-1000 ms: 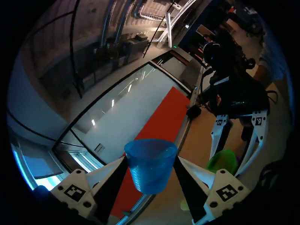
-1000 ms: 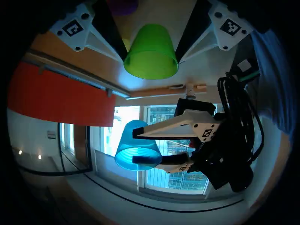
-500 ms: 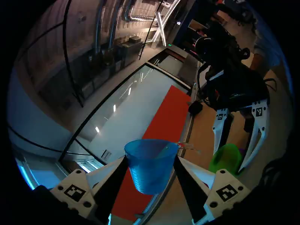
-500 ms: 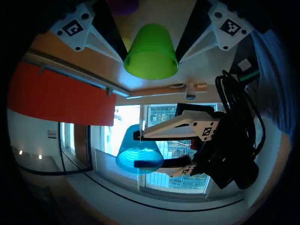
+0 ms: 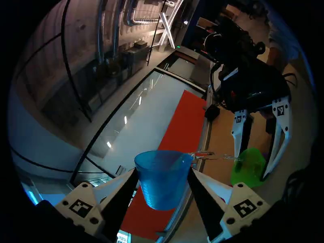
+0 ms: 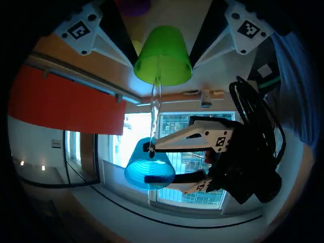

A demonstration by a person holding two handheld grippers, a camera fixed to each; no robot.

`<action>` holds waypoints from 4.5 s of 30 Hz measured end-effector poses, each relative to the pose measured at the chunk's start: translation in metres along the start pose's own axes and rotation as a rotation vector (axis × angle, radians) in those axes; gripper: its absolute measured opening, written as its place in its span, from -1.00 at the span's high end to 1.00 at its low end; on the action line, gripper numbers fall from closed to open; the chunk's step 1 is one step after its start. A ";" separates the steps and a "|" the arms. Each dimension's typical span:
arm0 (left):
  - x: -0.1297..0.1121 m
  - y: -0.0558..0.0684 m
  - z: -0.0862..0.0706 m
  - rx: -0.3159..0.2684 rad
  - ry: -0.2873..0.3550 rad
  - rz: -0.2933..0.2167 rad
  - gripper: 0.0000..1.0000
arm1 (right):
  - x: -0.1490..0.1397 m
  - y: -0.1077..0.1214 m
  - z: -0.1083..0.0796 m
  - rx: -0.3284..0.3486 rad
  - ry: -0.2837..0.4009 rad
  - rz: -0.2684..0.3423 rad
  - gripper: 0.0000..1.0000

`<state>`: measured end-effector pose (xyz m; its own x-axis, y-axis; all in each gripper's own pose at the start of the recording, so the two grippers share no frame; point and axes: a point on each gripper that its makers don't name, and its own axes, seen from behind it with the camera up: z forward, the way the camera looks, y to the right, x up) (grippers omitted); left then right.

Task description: Pour water

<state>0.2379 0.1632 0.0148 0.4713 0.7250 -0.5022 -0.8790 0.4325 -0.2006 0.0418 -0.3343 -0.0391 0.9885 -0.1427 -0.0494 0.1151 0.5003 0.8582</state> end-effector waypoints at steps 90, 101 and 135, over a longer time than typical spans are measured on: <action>0.044 -0.012 -0.007 0.083 0.060 0.572 -0.68 | 0.003 0.012 -0.008 -0.028 0.002 -0.032 -0.79; 0.042 -0.012 -0.006 0.076 0.058 0.496 -0.68 | 0.003 0.013 -0.009 -0.032 0.005 -0.030 -0.79; 0.014 -0.024 -0.003 0.004 0.023 -0.566 -0.68 | 0.016 0.018 -0.013 -0.061 0.043 -0.017 -0.79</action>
<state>0.2654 0.1620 0.0100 0.8675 0.3676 -0.3352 -0.4893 0.7523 -0.4412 0.0611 -0.3164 -0.0311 0.9895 -0.1156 -0.0865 0.1363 0.5497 0.8242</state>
